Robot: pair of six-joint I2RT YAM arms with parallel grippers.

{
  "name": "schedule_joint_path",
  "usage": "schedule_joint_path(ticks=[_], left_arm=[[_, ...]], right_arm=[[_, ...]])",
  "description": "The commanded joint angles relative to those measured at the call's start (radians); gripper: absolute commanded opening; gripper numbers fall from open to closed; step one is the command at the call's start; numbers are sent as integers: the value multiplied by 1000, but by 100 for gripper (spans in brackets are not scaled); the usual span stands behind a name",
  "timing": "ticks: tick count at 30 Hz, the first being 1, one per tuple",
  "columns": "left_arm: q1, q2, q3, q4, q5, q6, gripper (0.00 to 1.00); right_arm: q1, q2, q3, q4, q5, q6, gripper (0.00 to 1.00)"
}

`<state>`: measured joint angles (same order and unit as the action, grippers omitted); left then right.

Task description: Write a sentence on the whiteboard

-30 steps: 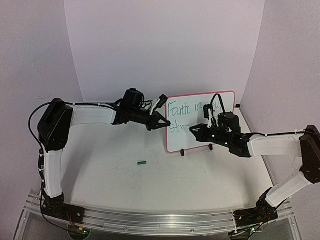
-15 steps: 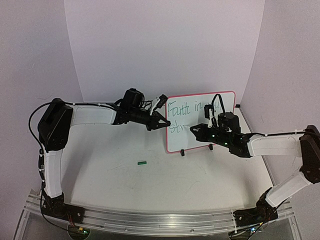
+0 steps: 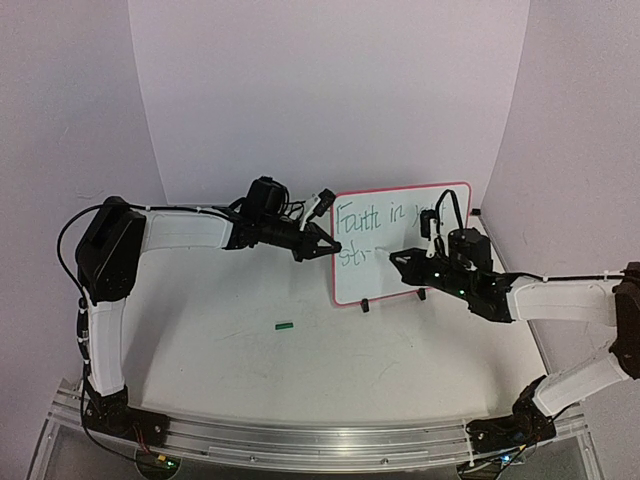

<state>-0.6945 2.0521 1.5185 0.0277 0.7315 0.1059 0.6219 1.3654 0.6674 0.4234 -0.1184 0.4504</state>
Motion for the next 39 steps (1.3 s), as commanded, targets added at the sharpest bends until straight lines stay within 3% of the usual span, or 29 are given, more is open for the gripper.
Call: schedule_joint_path(ticks=[1, 12, 29, 39], left_arm=[[-40, 23, -24, -252, 11, 25, 0], [-42, 21, -25, -252, 8, 26, 0], [-43, 19, -26, -253, 8, 27, 0], [-46, 21, -24, -254, 8, 27, 0]], right_arm=[[-7, -1, 5, 34, -16, -18, 0], [-9, 77, 52, 33, -5, -10, 0], [-30, 33, 36, 9, 77, 7, 0], [-33, 19, 64, 15, 16, -15, 0]])
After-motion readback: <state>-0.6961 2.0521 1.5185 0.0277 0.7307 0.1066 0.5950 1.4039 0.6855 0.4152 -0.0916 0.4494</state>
